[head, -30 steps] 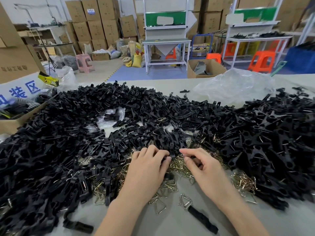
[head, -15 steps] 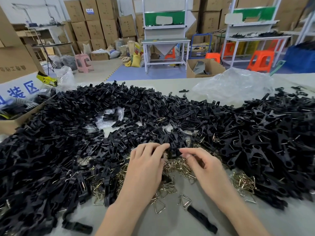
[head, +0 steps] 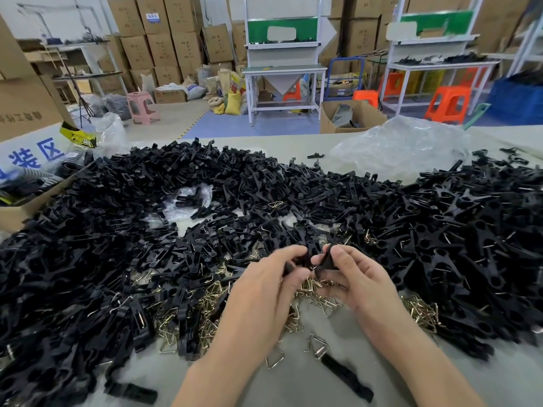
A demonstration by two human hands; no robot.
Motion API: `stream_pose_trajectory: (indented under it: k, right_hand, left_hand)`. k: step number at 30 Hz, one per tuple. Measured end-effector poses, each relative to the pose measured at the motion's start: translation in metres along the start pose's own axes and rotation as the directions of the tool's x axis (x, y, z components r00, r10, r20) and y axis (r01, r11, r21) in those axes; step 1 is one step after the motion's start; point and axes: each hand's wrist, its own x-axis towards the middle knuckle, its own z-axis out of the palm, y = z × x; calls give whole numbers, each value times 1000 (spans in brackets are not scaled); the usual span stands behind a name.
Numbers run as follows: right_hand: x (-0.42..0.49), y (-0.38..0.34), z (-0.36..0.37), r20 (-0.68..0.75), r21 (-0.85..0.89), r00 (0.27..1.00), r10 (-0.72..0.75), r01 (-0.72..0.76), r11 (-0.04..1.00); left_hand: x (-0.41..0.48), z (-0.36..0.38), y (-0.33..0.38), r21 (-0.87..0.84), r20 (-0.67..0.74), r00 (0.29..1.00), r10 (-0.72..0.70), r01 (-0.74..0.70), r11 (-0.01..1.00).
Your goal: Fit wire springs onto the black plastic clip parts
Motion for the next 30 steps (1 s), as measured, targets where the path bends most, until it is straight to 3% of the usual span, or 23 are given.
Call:
stream_pose_trajectory:
  k: [3, 6, 8, 13, 19, 30]
  right_hand:
    - [2, -1, -4, -11, 101, 999, 45, -44, 994]
    - [2, 1, -5, 32, 162, 997, 74, -79, 984]
    - [2, 2, -6, 77, 163, 994, 82, -93, 982]
    - [0, 1, -4, 121, 119, 987, 102, -117, 986]
    - [1, 1, -1, 143, 107, 986, 83, -99, 989]
    - [1, 2, -2, 133, 40, 991, 4, -9, 999]
  left_hand:
    - [-2, -1, 0, -288, -72, 980, -185, 157, 945]
    - [-5, 1, 1, -398, 19, 956, -293, 276, 875]
    - [-5, 2, 4, -427, 103, 945, -312, 325, 844]
    - [2, 3, 9, -618, 123, 933, -339, 339, 709]
    - [4, 4, 10, -651, 212, 919, -333, 387, 653]
    - [3, 11, 12, -684, 236, 917, -320, 391, 616]
